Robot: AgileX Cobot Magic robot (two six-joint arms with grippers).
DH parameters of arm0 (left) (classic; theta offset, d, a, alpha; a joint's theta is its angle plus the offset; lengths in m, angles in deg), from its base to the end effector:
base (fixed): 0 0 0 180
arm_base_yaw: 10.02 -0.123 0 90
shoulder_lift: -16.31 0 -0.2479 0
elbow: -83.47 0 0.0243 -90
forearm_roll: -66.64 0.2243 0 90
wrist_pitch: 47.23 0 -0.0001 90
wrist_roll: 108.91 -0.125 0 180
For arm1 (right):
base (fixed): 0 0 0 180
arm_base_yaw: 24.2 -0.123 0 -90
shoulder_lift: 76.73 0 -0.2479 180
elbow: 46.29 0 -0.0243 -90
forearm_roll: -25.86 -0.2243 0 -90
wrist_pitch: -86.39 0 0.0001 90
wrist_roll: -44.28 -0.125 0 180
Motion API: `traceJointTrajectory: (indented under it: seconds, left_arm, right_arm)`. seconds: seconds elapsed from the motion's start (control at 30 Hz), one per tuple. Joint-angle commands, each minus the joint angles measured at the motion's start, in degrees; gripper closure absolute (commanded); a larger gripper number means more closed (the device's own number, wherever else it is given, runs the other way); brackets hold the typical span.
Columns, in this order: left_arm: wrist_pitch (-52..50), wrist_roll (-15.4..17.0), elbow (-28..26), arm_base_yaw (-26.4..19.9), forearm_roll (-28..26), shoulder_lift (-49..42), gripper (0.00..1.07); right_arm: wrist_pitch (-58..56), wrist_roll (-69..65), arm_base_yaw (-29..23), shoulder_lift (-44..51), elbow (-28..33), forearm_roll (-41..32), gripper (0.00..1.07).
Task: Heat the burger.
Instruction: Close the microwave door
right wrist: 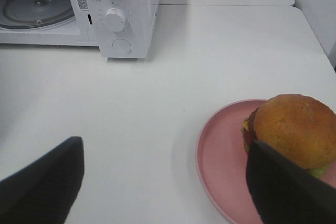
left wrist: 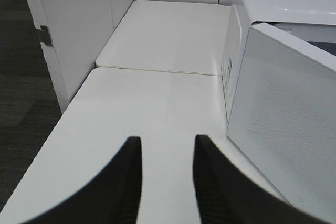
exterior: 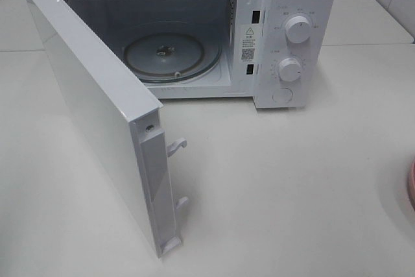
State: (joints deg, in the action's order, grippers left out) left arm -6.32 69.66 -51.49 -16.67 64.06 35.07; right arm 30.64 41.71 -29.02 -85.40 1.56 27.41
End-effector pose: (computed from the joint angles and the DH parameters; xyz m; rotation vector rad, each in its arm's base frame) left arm 0.0765 0.0052 0.2918 -0.0935 1.8248 0.0485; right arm 0.0443 0.0009 0.2569 -0.0387 1.9592 0.0529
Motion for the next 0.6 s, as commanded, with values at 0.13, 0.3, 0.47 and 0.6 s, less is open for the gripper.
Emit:
traceJointTrajectory:
  seconds: [0.13,0.3,0.47,0.6]
  left_arm:
    - [-11.9,0.1,3.6,0.1,0.1,6.4,1.07]
    - [-23.2,0.1,7.3,0.1,-0.1,10.0,1.07]
    - [-34.4,0.1,10.3,0.1,-0.1,13.8,1.07]
    - [-46.7,0.1,13.2,0.1,-0.1,18.4,1.07]
  right_arm:
    - [0.7,0.5,0.3,1.9,0.1,-0.3,0.31]
    - [0.7,0.5,0.3,1.9,0.1,-0.3,0.31]
    - [0.7,0.5,0.3,1.9,0.1,-0.3,0.31]
    - [0.7,0.5,0.3,1.9,0.1,-0.3,0.31]
